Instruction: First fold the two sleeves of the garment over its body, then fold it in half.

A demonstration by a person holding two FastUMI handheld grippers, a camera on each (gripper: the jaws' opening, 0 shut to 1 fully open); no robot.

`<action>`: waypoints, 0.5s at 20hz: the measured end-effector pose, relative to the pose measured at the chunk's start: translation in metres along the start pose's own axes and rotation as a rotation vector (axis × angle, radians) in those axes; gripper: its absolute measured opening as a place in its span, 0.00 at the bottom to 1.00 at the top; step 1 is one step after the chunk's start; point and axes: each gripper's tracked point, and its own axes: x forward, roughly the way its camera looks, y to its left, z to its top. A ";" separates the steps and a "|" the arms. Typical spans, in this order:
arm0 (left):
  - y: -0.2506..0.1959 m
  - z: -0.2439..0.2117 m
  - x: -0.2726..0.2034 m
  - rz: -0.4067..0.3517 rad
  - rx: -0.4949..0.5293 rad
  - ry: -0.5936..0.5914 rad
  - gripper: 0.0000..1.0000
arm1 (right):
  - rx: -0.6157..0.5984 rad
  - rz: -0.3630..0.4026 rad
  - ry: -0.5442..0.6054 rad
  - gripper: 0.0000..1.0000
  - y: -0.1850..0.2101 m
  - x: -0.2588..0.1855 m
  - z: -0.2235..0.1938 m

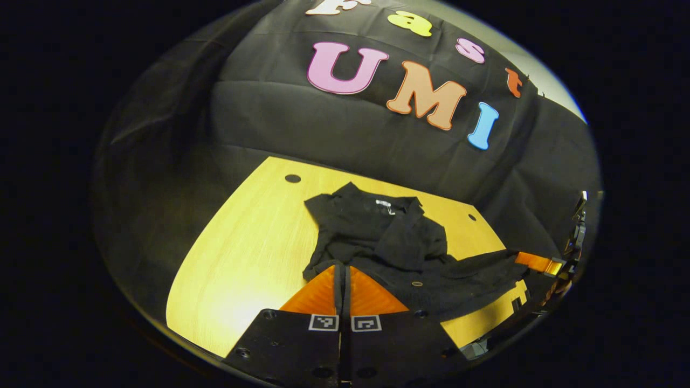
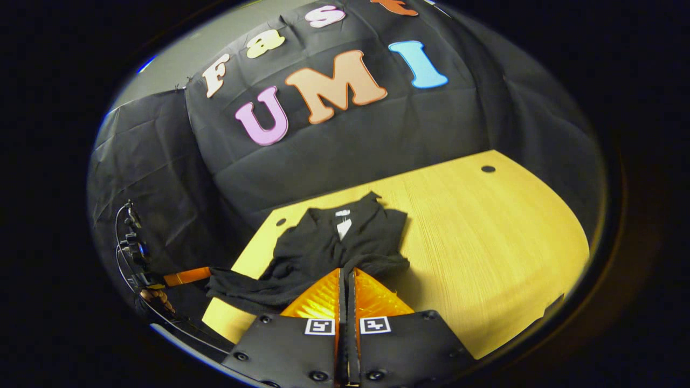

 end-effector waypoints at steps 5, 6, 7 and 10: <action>-0.005 0.051 0.040 0.002 0.007 -0.034 0.00 | 0.061 0.041 -0.029 0.02 -0.002 0.032 0.054; -0.006 0.060 0.048 0.001 0.004 -0.043 0.00 | 0.058 0.039 -0.031 0.00 -0.006 0.038 0.061; -0.007 0.068 0.057 0.002 0.002 -0.048 0.00 | 0.054 0.041 -0.026 0.03 -0.008 0.046 0.068; -0.005 0.085 0.085 0.019 -0.006 -0.050 0.00 | 0.037 0.058 -0.024 0.02 -0.009 0.068 0.093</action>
